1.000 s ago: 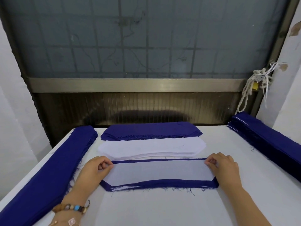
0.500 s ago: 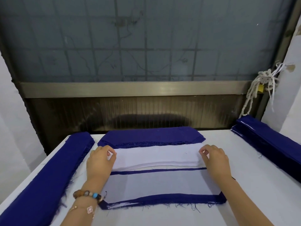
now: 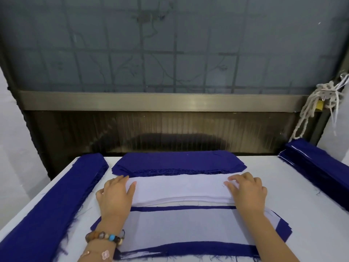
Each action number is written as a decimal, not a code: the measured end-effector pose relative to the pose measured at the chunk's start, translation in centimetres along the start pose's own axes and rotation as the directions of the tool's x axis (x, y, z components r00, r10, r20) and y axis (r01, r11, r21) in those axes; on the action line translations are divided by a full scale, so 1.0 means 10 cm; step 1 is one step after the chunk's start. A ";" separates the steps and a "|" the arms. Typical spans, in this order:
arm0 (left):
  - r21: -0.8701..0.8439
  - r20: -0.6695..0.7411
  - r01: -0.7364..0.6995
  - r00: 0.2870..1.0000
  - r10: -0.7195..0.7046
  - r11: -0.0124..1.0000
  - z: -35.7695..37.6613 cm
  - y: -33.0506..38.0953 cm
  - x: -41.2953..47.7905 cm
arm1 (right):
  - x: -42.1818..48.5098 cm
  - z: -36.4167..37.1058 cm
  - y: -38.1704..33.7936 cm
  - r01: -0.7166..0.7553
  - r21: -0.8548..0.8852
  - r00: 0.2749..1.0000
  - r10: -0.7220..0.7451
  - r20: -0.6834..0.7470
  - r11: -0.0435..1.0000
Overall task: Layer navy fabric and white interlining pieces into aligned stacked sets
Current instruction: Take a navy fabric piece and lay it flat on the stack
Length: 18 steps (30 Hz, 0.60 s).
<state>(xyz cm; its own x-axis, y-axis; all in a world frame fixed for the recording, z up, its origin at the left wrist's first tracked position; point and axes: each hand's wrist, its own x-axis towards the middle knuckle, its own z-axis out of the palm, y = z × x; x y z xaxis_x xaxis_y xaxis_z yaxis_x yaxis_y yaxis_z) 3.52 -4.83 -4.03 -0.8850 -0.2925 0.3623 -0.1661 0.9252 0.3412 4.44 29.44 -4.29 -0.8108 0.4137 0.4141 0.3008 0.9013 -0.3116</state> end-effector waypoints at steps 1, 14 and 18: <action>0.008 0.003 -0.003 1.000 0.003 1.000 -0.01 0.00 0.00 | -0.01 0.00 0.00 0.014 -0.007 1.000 -0.014 -0.004 1.000; -0.159 -0.109 -0.125 0.988 0.109 0.979 -0.15 -0.02 0.04 | -0.02 -0.02 -0.03 0.090 0.029 0.995 -0.091 0.035 0.996; -0.104 -0.048 -0.144 0.989 0.139 0.984 -0.25 -0.03 0.07 | -0.02 -0.03 -0.03 0.110 0.021 0.994 -0.110 0.019 0.994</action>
<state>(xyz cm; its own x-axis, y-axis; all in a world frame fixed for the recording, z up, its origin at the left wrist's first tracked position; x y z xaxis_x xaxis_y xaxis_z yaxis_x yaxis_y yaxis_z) 4.07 -5.90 -1.72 -0.8777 -0.1720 0.4472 0.0087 0.9275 0.3737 4.68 29.09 -4.01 -0.8483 0.3094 0.4298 0.1993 0.9384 -0.2822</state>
